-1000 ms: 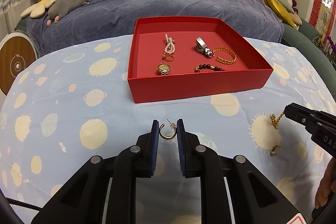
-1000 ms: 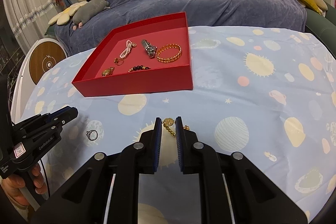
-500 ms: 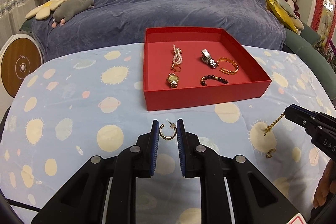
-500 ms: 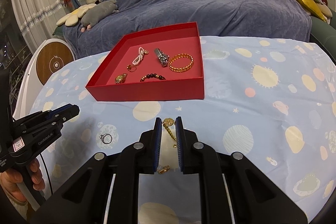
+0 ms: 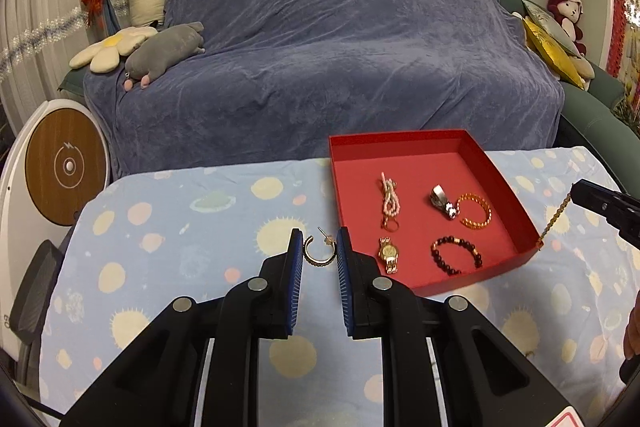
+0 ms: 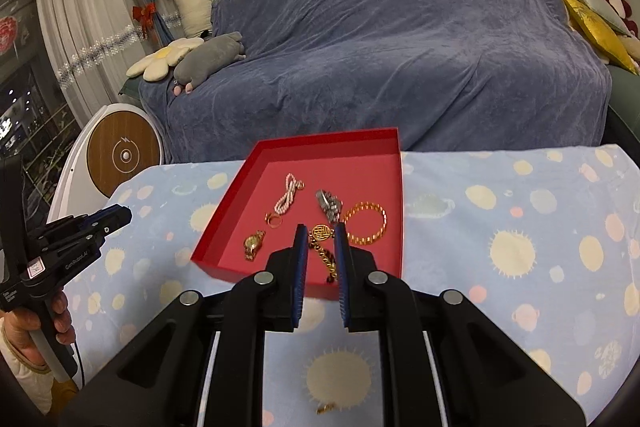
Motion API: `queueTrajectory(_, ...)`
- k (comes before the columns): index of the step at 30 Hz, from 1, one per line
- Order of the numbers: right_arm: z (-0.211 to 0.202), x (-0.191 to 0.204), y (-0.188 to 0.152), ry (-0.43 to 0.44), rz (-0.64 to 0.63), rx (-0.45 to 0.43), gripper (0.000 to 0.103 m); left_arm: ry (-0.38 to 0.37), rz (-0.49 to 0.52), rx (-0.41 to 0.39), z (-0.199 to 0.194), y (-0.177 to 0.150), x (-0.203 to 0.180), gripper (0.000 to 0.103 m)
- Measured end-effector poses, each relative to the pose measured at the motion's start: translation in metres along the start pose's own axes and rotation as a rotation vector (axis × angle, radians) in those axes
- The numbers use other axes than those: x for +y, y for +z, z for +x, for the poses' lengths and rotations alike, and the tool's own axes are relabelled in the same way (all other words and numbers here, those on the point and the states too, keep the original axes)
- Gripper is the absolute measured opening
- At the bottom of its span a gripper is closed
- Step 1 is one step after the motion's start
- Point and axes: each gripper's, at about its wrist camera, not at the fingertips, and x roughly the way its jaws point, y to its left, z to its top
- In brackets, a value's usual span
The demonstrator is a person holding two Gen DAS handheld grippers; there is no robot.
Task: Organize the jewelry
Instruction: 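Carry the hoop earring in the left tool while the right tool carries the gold chain over the red box, then open the left tool to drop the earring while the right tool drops the chain into the box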
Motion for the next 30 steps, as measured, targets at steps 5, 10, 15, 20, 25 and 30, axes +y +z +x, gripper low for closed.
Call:
queueTrajectory(5,0.033,0.003,0.045,-0.001,-0.003,-0.019,0.013,-0.012,0.004,0.008,0.036,0.041,-0.017,0.015)
queueTrajectory(10,0.078,-0.003,0.069,-0.01,0.009,0.003,0.013,-0.012,0.011,0.023,0.08,0.067,-0.035,0.015)
queueTrajectory(15,0.125,-0.013,0.07,-0.037,0.027,0.07,0.013,-0.009,0.015,0.084,0.127,0.077,-0.046,0.015)
queueTrajectory(20,0.15,-0.021,0.062,-0.069,0.025,0.098,0.014,0.026,0.01,0.123,0.158,0.077,-0.049,0.015)
queueTrajectory(25,0.148,-0.028,0.06,-0.073,0.034,0.082,0.025,0.036,-0.042,0.154,0.172,0.077,-0.04,0.028)
queueTrajectory(30,0.119,-0.027,0.053,-0.072,0.011,0.044,0.029,0.054,-0.048,0.095,0.151,0.074,-0.032,0.048)
